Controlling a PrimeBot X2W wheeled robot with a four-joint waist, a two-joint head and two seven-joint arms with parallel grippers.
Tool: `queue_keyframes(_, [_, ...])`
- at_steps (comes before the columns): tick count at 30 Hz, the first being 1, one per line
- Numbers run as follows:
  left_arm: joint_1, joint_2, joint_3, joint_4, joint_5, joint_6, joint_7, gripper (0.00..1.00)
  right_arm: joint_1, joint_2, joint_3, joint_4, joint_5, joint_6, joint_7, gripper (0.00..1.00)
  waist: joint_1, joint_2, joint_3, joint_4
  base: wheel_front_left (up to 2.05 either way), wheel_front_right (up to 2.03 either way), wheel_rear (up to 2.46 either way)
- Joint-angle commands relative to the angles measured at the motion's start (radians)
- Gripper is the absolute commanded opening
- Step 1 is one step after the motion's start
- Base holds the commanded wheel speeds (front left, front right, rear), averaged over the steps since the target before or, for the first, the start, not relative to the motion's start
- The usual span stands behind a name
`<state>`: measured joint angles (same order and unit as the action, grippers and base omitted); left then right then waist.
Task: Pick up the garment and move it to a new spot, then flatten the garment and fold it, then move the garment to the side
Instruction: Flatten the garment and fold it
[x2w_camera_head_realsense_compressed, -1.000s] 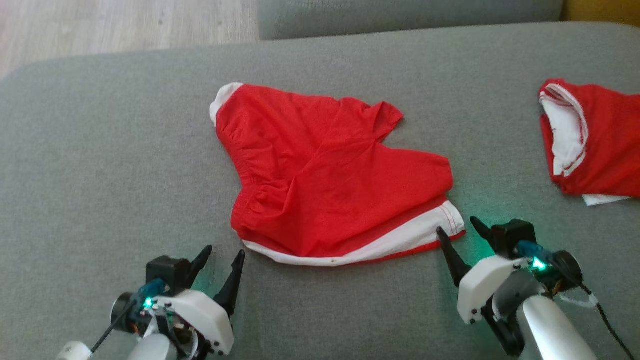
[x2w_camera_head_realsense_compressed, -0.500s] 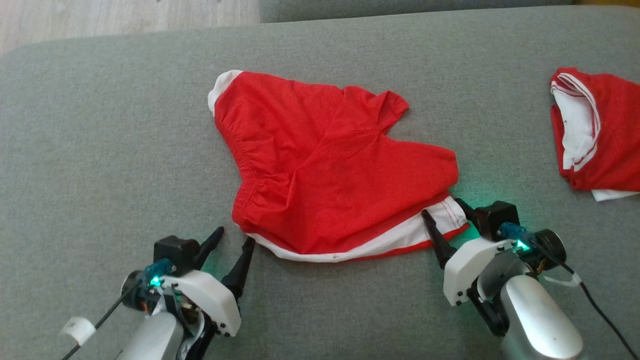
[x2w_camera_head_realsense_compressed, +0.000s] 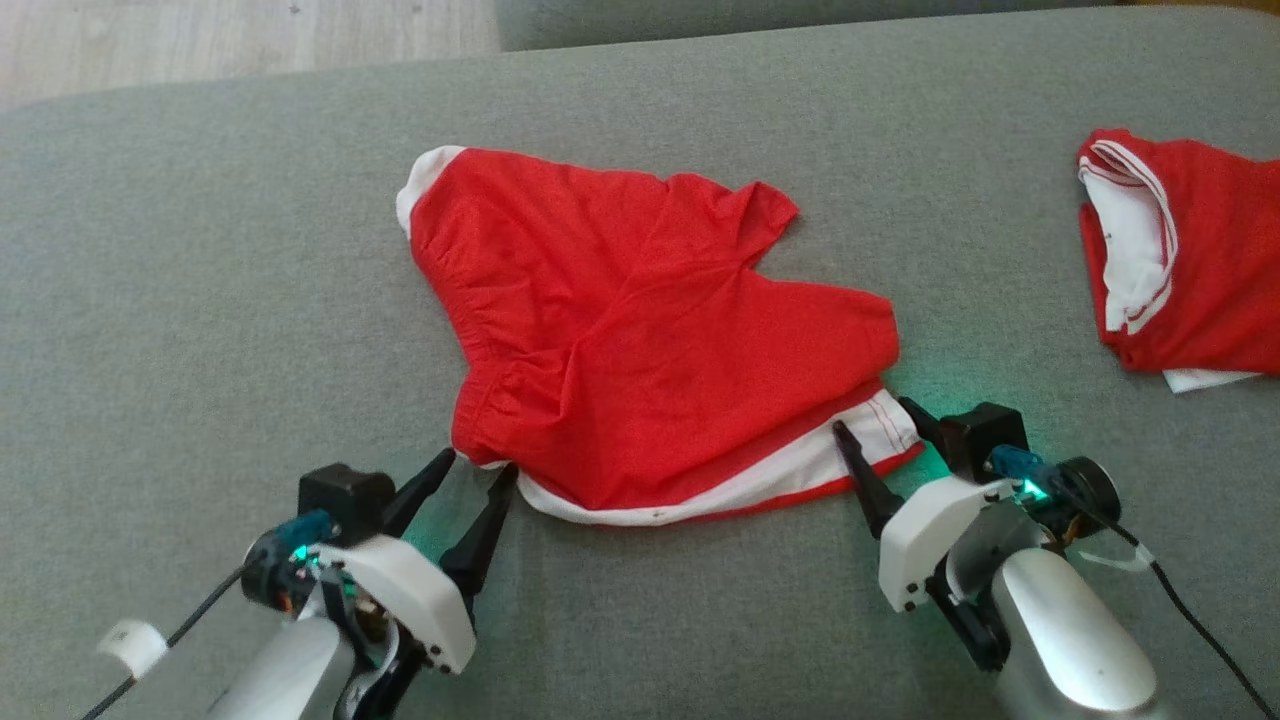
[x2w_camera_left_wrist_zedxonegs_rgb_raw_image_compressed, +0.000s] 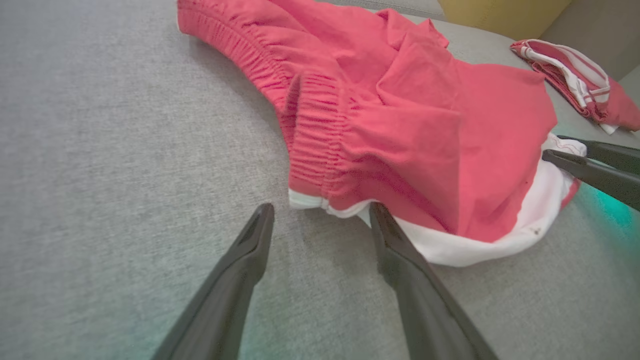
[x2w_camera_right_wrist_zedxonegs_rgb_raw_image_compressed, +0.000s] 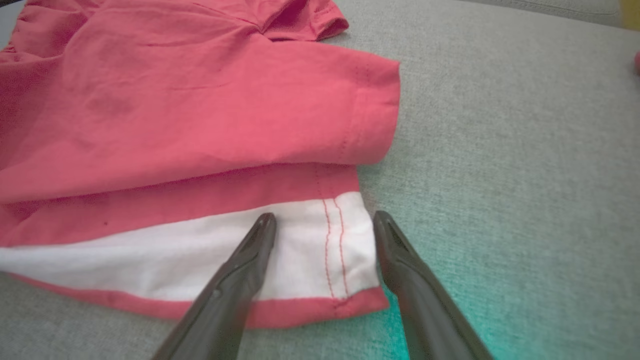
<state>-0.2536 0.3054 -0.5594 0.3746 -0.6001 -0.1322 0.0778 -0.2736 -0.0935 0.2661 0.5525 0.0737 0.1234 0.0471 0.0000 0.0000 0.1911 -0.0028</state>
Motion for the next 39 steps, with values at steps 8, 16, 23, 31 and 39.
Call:
queue_keyframes(8, [-0.11,0.043,-0.023,0.008,-0.021,0.002,-0.049,1.0,-0.045,0.002,0.053,-0.007,0.02,0.007,-0.005,1.0,0.0,0.0,0.016,-0.026,0.0,0.0,0.0])
queue_keyframes(16, [-0.13,0.055,-0.077,0.028,-0.06,0.002,-0.067,0.48,-0.055,0.002,0.095,0.006,0.065,0.007,-0.011,0.0,0.0,0.0,0.017,-0.04,0.0,0.0,0.0])
queue_keyframes(23, [-0.111,0.088,-0.113,-0.014,-0.116,0.002,-0.066,0.0,-0.05,-0.012,0.089,-0.024,0.12,0.007,-0.039,0.0,0.0,0.0,-0.001,-0.042,0.0,0.0,0.0])
queue_keyframes(31, [0.063,0.212,-0.054,-0.47,-0.364,0.012,0.073,0.0,0.077,-0.039,-0.041,-0.394,0.375,0.007,0.032,0.0,0.0,0.0,-0.048,-0.042,0.0,0.0,0.0])
queue_keyframes(39, [0.093,0.304,0.059,-0.967,-0.572,0.11,0.196,0.0,0.201,-0.07,-0.226,-0.906,0.606,0.007,0.251,0.0,0.0,0.0,-0.05,-0.055,0.0,0.0,0.0])
